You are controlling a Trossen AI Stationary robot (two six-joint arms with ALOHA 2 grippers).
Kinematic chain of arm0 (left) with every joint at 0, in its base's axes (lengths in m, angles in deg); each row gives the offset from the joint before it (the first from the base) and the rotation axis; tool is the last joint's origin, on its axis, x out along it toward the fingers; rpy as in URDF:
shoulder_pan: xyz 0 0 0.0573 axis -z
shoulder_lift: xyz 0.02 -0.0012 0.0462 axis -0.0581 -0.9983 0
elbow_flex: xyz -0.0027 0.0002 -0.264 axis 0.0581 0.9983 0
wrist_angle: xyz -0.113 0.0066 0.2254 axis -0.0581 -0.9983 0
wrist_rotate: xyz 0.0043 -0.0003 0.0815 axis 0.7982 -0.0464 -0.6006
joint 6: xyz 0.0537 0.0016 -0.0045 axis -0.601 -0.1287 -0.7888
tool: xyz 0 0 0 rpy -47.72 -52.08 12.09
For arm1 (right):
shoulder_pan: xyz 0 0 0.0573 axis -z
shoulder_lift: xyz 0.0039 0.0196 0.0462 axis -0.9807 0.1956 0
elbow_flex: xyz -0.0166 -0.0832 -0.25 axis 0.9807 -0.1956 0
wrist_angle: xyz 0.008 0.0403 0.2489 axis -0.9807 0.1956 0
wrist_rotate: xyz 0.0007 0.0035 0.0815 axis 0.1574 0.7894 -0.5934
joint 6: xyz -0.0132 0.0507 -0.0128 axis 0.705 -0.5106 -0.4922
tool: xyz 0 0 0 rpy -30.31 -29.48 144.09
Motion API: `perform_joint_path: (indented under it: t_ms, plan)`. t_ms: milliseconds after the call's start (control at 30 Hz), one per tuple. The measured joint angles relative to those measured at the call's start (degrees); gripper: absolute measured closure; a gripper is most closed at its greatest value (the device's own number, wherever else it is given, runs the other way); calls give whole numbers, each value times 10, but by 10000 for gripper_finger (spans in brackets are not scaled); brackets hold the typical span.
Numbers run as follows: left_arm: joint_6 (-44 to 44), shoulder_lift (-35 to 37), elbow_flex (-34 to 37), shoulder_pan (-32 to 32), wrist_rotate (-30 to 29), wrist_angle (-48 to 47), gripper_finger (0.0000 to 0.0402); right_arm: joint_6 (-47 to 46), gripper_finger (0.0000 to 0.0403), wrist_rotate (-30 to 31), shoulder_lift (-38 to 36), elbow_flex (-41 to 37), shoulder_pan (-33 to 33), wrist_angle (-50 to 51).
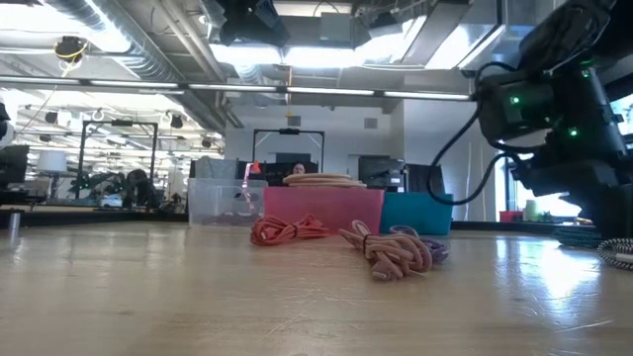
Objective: Pick & Place USB Port
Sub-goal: Put the blue charger cable into the transparent bin
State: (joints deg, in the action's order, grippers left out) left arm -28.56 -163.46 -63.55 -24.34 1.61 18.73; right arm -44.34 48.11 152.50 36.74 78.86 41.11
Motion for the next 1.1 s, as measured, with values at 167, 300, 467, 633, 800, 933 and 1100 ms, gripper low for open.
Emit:
perform_joint_path:
  t_ms: [167,300,467,633,800,933,1100]
  plan:
    - [-1,0,0,0,0,0,303,15,291,-8,-3,-1,0,-10]
    - [-2,0,0,0,0,0,305,33,372,-3,-12,13,-1,-12]
    - [-2,0,0,0,0,0,306,32,383,1,-34,49,-7,49]
    - [-2,0,0,0,0,0,308,23,385,60,-76,162,-30,177]
    - [12,0,0,0,0,0,306,20,385,171,-115,323,-39,246]
    - [21,0,0,0,5,4,304,105,385,271,-140,449,-39,196]
    - [29,-5,0,0,84,106,307,312,385,310,-155,553,-35,14]
